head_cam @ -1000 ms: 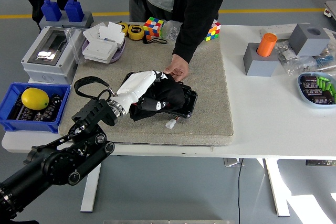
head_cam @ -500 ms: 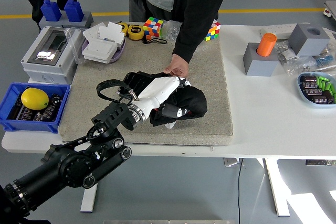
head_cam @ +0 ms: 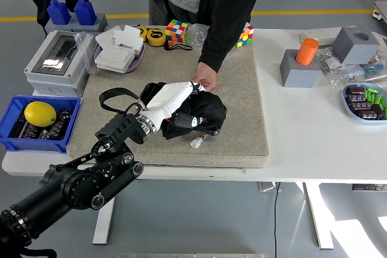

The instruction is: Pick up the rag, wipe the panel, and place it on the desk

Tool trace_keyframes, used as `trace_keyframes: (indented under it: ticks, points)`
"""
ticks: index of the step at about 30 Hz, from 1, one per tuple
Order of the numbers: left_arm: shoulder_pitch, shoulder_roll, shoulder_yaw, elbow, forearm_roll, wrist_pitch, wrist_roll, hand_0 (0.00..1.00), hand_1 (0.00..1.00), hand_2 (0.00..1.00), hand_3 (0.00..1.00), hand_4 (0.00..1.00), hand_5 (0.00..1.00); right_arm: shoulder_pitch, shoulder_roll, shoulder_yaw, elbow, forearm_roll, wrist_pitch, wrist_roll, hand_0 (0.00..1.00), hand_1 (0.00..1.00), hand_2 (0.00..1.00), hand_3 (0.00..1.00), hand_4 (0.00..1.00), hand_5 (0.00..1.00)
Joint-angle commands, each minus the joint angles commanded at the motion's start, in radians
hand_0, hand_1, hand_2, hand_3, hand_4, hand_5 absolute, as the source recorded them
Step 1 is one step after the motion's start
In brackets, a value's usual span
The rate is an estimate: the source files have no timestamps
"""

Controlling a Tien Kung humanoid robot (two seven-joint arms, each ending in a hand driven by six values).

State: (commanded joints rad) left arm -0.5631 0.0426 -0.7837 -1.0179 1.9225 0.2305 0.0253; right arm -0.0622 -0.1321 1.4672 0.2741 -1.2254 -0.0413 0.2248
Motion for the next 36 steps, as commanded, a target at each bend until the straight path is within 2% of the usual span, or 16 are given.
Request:
trace_keyframes:
  ticks: [5,24,31,36]
  points:
    - [-0.001,0.011,-0.043,0.03,0.006,0.002,-0.008,0.24,0.334,0.428,0.556,0.72,0.002,0.001,0.0,-0.002,0.001,0.001,0.0,0.0,0.59,0.596,0.522,0.524,0.87,0.338]
    - [0.02,0.056,-0.32,0.162,0.066,0.027,-0.045,0.239,0.331,0.428,0.555,0.718,0.002,-0.003,0.003,0.004,0.001,-0.003,0.001,0.0,0.59,0.597,0.522,0.524,0.869,0.335]
    - [0.028,0.062,-0.321,0.16,0.063,0.027,-0.045,0.239,0.331,0.428,0.555,0.718,0.002,-0.004,0.004,0.008,0.001,-0.004,0.001,0.0,0.59,0.596,0.522,0.524,0.871,0.335]
    - [0.037,0.062,-0.281,0.118,0.048,0.027,-0.043,0.239,0.331,0.428,0.555,0.718,0.002,-0.006,0.002,0.008,0.001,-0.005,0.002,0.001,0.59,0.596,0.522,0.523,0.871,0.335]
